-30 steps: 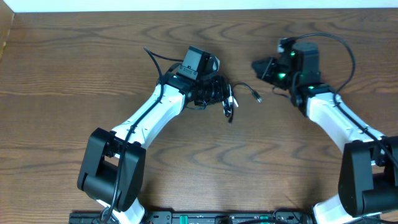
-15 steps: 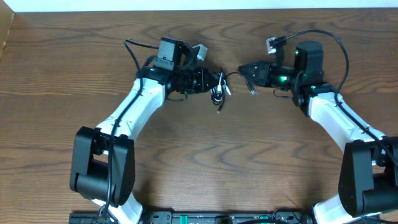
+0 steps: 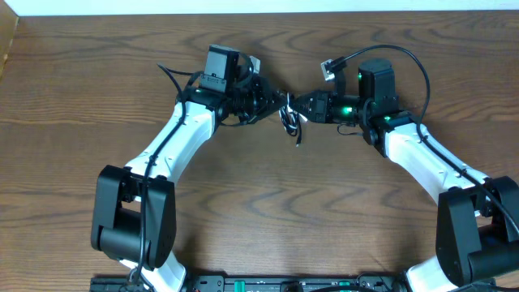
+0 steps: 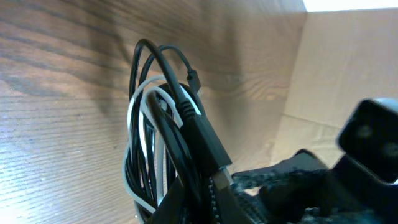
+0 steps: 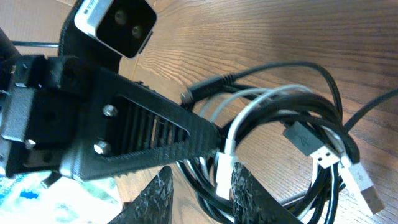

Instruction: Untangle cables

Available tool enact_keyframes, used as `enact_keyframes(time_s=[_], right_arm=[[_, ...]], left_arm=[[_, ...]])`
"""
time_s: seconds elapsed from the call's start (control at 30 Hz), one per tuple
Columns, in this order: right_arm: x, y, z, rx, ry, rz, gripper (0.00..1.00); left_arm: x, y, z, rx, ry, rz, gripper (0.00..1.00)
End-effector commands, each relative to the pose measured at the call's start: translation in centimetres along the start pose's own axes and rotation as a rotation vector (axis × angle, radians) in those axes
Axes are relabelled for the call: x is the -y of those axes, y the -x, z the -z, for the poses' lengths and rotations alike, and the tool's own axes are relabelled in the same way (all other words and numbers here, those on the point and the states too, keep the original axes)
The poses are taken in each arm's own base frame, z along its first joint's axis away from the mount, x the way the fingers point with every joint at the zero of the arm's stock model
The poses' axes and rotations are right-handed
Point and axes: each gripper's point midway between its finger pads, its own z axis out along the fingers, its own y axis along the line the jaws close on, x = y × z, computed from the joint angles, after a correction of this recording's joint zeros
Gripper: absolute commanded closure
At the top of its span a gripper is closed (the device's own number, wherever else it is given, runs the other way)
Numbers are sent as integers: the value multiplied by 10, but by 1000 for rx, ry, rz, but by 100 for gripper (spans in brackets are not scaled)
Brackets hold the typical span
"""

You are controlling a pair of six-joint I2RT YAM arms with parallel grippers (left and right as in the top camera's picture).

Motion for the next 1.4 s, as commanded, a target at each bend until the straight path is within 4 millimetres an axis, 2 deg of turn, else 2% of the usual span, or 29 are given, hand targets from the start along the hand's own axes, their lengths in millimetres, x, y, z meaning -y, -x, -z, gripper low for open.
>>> enact_keyframes(time_s=[0.0, 0.13, 0.27, 0.6, 0.8, 0.97, 1.1, 1.23, 1.33, 1.37], right_arm=[[-1, 1, 0, 4, -2, -6, 73], [1, 2, 0, 7, -8, 5, 71], [5, 5, -1, 24, -30, 14, 71], [-9, 12, -5, 50, 10, 46, 67], [-6, 13, -9, 71, -25, 26, 69], [-5, 13, -14, 87, -55, 7, 73], [-1, 17, -15, 115, -89, -4, 84], [-3, 20, -15, 128, -82, 3, 89], [-3, 20, -15, 128, -81, 2, 99], [-3, 20, -15, 128, -82, 2, 99]], left_arm=[[28, 9, 19, 2, -104, 84, 93], [33, 13, 25, -9, -143, 124, 93], [37, 9, 26, -39, -165, 144, 93], [43, 13, 27, -31, -187, 187, 93], [44, 13, 27, -33, -188, 189, 93], [43, 13, 27, -32, -188, 189, 93], [44, 13, 27, -33, -188, 182, 93], [44, 13, 27, -33, -188, 177, 93], [44, 12, 26, -34, -187, 176, 93], [44, 12, 26, -34, -187, 175, 93]])
